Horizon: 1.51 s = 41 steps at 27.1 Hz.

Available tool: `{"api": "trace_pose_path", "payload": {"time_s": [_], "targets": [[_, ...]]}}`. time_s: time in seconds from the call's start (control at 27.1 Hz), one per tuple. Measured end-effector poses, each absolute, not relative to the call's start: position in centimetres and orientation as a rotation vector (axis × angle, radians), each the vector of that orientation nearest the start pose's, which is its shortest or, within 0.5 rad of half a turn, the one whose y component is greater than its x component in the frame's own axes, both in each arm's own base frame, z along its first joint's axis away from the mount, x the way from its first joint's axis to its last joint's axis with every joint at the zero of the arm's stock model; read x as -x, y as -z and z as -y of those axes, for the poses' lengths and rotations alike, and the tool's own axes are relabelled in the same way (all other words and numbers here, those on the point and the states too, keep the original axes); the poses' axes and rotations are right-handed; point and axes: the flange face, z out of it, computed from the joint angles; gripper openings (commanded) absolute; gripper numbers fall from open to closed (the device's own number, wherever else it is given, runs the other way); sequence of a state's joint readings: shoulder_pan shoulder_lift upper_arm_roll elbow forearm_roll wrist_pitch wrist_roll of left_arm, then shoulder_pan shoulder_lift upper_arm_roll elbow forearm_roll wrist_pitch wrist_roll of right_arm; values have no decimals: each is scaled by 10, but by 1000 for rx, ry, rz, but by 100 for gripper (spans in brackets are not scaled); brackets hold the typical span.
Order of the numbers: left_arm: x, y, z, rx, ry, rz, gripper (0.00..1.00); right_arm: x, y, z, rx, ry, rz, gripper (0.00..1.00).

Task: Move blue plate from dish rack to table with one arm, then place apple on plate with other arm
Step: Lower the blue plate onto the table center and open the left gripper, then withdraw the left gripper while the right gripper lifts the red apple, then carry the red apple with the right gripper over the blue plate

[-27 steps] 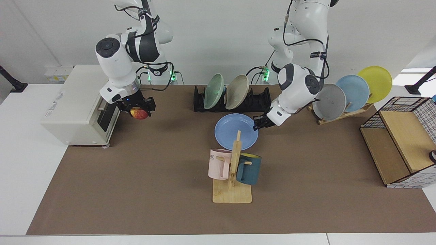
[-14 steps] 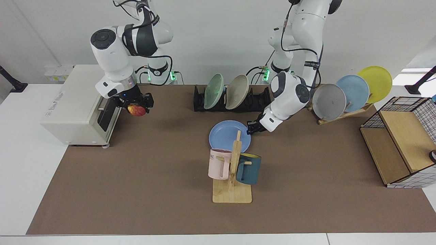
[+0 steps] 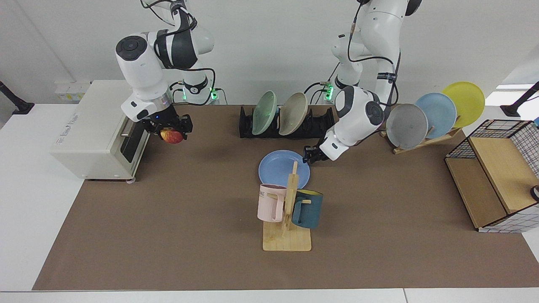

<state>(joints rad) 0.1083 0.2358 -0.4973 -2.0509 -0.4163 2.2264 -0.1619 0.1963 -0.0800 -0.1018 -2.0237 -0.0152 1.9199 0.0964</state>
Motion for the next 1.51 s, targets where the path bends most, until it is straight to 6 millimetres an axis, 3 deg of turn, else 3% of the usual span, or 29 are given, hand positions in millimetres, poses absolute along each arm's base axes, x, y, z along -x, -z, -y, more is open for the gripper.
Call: {"api": "trace_pose_path", "payload": {"time_s": [0.15, 0.33, 0.59, 0.81, 0.92, 1.03, 1.07, 1.14, 1.29, 1.51], "targets": [[-539, -375, 218, 3449, -262, -4, 34, -527, -482, -58, 3150, -37, 17, 0], [-538, -429, 194, 3330, -234, -57, 33, -525, -482, -75, 3151, -36, 2, 0], [-529, -500, 157, 3199, -144, -114, 35, -519, -481, -120, 3151, -21, -65, 0], [-531, -553, 138, 3143, -110, -270, 57, -517, -469, -172, 3149, -2, -148, 0], [-532, -576, 124, 3138, -112, -289, 61, -518, -466, -197, 3149, -2, -192, 0], [-530, -600, 110, 3137, -130, -288, 93, -520, -465, -223, 3142, 4, -240, 0], [-529, -608, 108, 3137, -131, -288, 99, -521, -465, -231, 3139, 5, -250, 0], [-527, -624, 105, 3136, -126, -293, 99, -522, -465, -247, 3132, 9, -275, 0], [-525, -641, 104, 3133, -102, -325, 99, -523, -460, -280, 3128, 10, -319, 0], [-526, -642, 104, 3133, -97, -340, 100, -527, -447, -316, 3133, 5, -370, 0]]}}
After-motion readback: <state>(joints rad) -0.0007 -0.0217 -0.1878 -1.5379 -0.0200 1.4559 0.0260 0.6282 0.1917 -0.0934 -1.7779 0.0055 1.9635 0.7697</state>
